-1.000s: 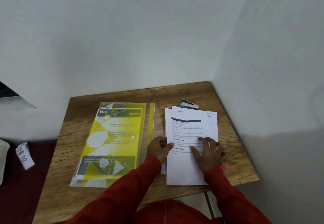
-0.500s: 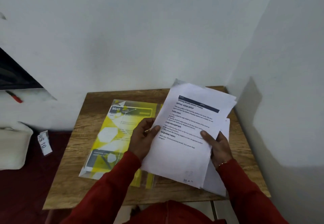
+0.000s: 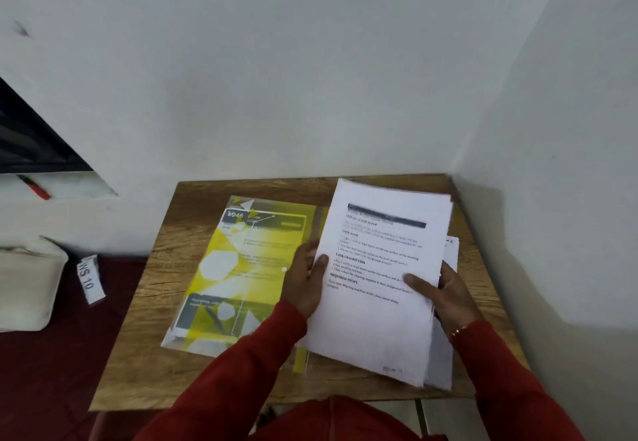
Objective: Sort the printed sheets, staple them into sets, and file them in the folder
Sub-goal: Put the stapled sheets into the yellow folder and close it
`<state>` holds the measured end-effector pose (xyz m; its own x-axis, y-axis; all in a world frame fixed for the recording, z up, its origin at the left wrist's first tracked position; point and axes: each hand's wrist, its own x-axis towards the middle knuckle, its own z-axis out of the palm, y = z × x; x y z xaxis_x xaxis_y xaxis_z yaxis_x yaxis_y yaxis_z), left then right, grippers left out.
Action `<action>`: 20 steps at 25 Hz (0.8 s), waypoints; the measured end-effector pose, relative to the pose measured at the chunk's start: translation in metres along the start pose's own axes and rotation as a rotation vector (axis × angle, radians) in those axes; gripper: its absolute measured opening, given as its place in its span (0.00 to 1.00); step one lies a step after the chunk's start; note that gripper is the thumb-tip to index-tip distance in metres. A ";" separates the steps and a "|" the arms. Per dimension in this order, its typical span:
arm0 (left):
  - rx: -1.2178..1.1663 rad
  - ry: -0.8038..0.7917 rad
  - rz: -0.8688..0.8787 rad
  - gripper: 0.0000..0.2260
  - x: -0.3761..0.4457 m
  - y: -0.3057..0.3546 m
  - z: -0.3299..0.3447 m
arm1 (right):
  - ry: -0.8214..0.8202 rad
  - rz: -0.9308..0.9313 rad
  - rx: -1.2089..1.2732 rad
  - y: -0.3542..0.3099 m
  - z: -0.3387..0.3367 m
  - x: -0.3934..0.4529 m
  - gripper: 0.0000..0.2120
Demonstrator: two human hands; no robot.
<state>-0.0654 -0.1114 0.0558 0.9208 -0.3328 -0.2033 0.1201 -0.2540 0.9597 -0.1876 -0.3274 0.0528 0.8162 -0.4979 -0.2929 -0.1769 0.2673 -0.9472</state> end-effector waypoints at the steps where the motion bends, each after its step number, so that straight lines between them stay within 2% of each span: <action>1: 0.065 -0.034 -0.051 0.10 0.000 -0.010 0.005 | 0.021 0.009 -0.068 0.005 -0.003 -0.002 0.19; 3: 0.156 -0.127 -0.190 0.13 -0.007 -0.024 0.013 | 0.068 0.039 -0.149 0.017 -0.006 -0.007 0.15; 6: 0.092 -0.191 -0.320 0.21 -0.015 -0.032 0.015 | 0.074 0.122 -0.101 0.031 -0.008 -0.012 0.11; 12: 0.136 -0.198 -0.260 0.17 -0.025 -0.035 0.010 | 0.015 0.167 -0.118 0.040 -0.004 -0.032 0.15; 15: 0.115 -0.082 -0.202 0.10 -0.018 -0.032 0.005 | 0.141 0.080 -0.272 0.038 -0.005 -0.019 0.15; 17: 0.384 0.049 -0.081 0.09 -0.008 -0.035 -0.010 | 0.294 0.029 -0.226 0.030 -0.009 -0.009 0.15; 18: 0.616 0.055 -0.036 0.12 -0.006 -0.040 -0.018 | 0.360 0.014 -0.198 0.027 -0.013 -0.005 0.17; 20: 1.011 -0.043 -0.047 0.25 -0.011 -0.052 -0.028 | 0.427 -0.010 -0.174 0.027 -0.020 0.000 0.18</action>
<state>-0.0712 -0.0692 0.0135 0.9066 -0.3300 -0.2630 -0.2330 -0.9111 0.3400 -0.2038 -0.3368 0.0252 0.5254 -0.8045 -0.2770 -0.2898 0.1369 -0.9473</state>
